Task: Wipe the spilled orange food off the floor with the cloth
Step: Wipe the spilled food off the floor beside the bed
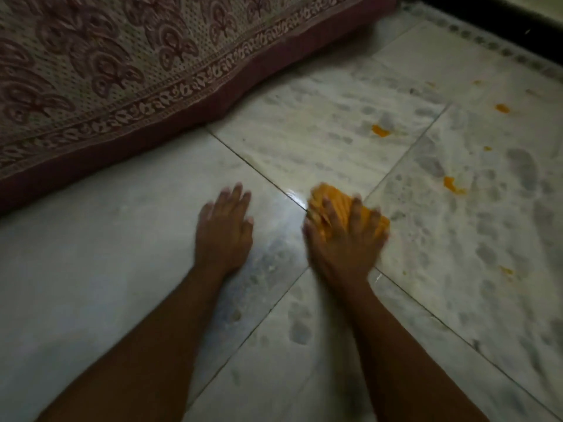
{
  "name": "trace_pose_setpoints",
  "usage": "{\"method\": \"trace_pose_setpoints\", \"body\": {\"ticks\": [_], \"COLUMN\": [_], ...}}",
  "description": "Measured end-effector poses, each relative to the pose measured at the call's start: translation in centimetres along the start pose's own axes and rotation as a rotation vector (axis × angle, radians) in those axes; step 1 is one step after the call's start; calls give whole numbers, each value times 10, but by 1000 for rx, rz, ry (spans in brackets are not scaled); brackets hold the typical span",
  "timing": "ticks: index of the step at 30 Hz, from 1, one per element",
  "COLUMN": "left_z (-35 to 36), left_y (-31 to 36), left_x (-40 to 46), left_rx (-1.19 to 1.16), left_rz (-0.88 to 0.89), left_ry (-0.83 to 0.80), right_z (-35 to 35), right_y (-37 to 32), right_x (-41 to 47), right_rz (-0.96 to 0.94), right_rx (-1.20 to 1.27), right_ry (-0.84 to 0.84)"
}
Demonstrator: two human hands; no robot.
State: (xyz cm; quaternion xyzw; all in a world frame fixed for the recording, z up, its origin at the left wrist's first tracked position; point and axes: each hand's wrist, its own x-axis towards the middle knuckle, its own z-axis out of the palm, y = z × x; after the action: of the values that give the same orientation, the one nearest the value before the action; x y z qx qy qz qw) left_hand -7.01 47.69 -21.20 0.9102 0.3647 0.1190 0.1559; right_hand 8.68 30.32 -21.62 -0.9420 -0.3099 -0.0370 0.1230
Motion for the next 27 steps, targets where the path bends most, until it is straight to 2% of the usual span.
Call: {"method": "trace_pose_setpoints", "body": {"ticks": [2,4,6,8,11,14,15,16,19,21,23,25,27], "left_z": [14,18,16,10,4,3,4,5,9,9,8,7,15], "left_y": [0,-1,0,5,9,6,7,8,7,5,2,6,8], "left_x": [11,11,4,2,8,16,13,11,13,28,52,69,87], "left_rx": [74,86,84,89,93,101,101,100,124,140,156,132,133], "left_rz": [-13,-16,-20,-38,-56,-69,-75,-92,-88,-90,-116,-101,-48], "left_ry": [22,26,26,21,-2,-36,-64,-69,-44,-16,-28,-58,-74], "right_z": [18,25,15,-4,-18,6,17,27,38,21,9,-5,-1], "right_y": [-25,-29,-6,25,50,10,-8,-26,-48,-36,-3,36,52], "right_x": [32,34,4,-28,-14,57,77,94,98,75,41,22,42], "right_rz": [-12,-105,-254,-299,-92,218,252,225,-39,-241,-351,-272,-52], "right_rx": [9,19,5,-19,-36,-21,-14,-3,6,14,5,-25,-28], "right_ry": [27,49,46,8,-25,42,76,81,47,2,-40,-21,32]}}
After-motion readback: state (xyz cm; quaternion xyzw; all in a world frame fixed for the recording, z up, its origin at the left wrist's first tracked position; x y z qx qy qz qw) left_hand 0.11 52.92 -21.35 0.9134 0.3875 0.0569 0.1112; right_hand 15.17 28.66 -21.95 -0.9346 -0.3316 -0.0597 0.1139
